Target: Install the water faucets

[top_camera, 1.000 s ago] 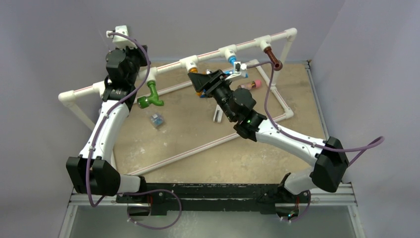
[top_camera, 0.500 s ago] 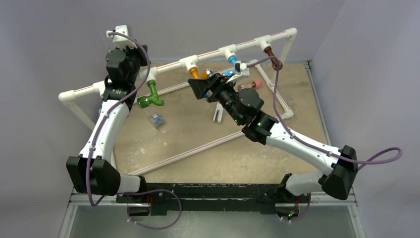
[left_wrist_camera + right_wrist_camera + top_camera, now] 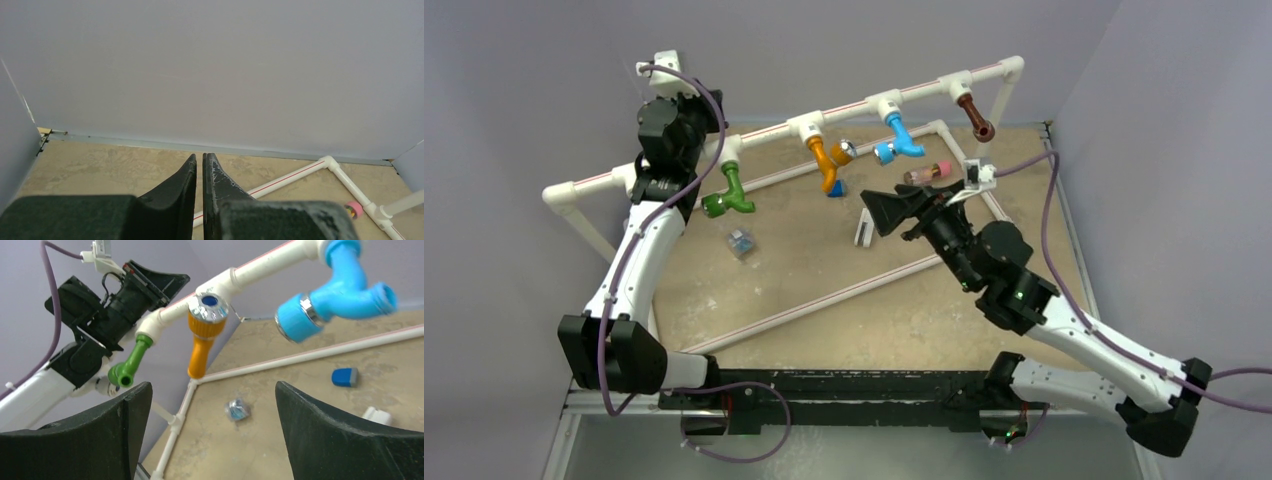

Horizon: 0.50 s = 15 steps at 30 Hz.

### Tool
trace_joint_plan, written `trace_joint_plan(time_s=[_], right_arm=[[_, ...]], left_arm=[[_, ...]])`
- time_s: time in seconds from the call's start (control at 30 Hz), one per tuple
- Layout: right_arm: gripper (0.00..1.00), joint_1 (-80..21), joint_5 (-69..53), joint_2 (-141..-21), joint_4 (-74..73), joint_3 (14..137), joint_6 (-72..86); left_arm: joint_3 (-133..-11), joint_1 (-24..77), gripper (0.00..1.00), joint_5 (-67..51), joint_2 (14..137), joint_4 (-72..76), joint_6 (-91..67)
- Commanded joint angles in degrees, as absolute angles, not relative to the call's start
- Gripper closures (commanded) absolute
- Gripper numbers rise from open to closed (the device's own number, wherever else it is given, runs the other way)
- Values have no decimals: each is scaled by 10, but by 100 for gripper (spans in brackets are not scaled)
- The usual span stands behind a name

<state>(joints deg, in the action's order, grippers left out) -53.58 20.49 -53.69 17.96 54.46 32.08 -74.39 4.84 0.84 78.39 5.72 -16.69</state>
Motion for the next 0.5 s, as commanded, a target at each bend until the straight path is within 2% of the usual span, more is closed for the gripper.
trace_joint_plan(time_s=[0.0, 0.27, 0.47], right_arm=[[6, -536, 219, -464, 108, 508, 310], [4, -536, 236, -362, 40, 402, 350], [2, -537, 263, -331, -11, 352, 408]], left_arm=[[-713, 47, 92, 18, 845, -75, -188], [-789, 47, 91, 45, 891, -103, -202], [-903, 47, 89, 67, 923, -117, -203]])
